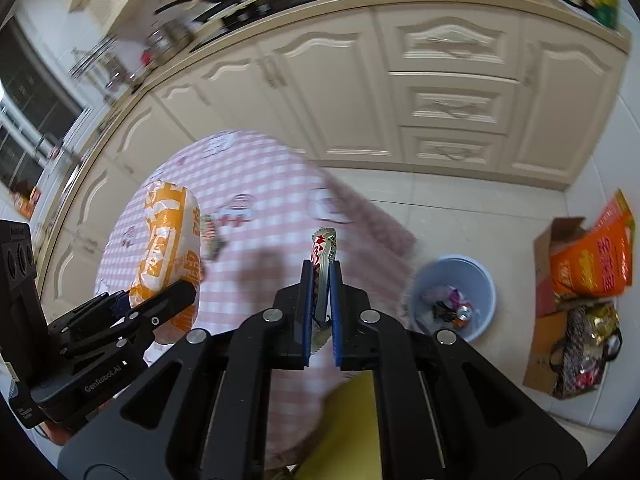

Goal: Collect trash
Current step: 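Carry both items over the blue bin and release them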

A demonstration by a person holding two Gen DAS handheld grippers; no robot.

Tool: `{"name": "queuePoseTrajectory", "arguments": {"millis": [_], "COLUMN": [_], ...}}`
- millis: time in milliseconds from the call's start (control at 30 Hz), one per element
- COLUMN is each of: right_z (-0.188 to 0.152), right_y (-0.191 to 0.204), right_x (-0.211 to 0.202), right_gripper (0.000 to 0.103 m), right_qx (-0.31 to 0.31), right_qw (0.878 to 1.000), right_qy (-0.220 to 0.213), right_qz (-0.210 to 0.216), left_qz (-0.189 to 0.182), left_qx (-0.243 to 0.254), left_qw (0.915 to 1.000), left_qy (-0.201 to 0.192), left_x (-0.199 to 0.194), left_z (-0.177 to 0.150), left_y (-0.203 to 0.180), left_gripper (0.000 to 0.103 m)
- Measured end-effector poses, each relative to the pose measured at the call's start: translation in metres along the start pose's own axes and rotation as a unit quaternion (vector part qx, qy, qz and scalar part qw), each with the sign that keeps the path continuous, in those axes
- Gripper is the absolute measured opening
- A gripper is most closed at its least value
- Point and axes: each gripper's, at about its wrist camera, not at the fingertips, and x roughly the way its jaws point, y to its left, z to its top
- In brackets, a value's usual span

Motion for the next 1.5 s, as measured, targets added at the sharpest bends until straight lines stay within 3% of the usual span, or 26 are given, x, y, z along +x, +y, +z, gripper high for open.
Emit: {"name": "queuePoseTrajectory", "arguments": {"millis": [267, 633, 733, 933, 1133, 1200, 1233, 1267, 1333, 1500], "right_z": [-0.014, -0.038, -0.045, -0.048, -0.034, -0.028, -0.025, -0.022, -0.020, -0.020], "right_y": [-0.093, -0.190, -0.206, -0.224, -0.201, -0.195, -0.192, -0.188, -0.179, -0.169], "right_x": [-0.009, 0.000, 0.004, 0.011, 0.029, 0.031, 0.030, 0.026, 0.019, 0.021], "right_gripper": [0.008, 0.008, 0.008, 0.008, 0.012, 0.028, 0.058, 0.072, 0.072, 0.072], "right_qx": [0.071, 0.149, 0.161, 0.174, 0.147, 0.142, 0.140, 0.137, 0.124, 0.113], "right_qw": [0.997, 0.987, 0.985, 0.982, 0.986, 0.987, 0.987, 0.988, 0.989, 0.990], "right_qy": [-0.003, 0.014, 0.023, 0.033, 0.045, 0.043, 0.038, 0.024, -0.002, 0.015], "right_qz": [-0.032, -0.057, -0.061, -0.068, -0.062, -0.062, -0.065, -0.071, -0.085, -0.078], "left_qz": [-0.021, -0.027, -0.011, 0.010, 0.022, 0.028, 0.029, 0.031, 0.034, 0.032], "left_qx": [0.063, 0.124, 0.127, 0.132, 0.121, 0.117, 0.114, 0.110, 0.104, 0.097], "left_qw": [0.9971, 0.9868, 0.9856, 0.9834, 0.9856, 0.9865, 0.9870, 0.9875, 0.9885, 0.9901], "left_qy": [0.039, 0.102, 0.110, 0.124, 0.116, 0.111, 0.109, 0.108, 0.104, 0.096], "left_x": [0.045, 0.114, 0.130, 0.150, 0.142, 0.139, 0.137, 0.134, 0.129, 0.118], "left_z": [-0.006, -0.005, 0.000, 0.000, 0.002, 0.004, 0.004, 0.005, 0.006, 0.007], "left_y": [-0.083, -0.173, -0.183, -0.182, -0.163, -0.158, -0.154, -0.149, -0.142, -0.131], "left_gripper": [0.037, 0.041, 0.058, 0.059, 0.059, 0.059, 0.059, 0.059, 0.059, 0.059]}}
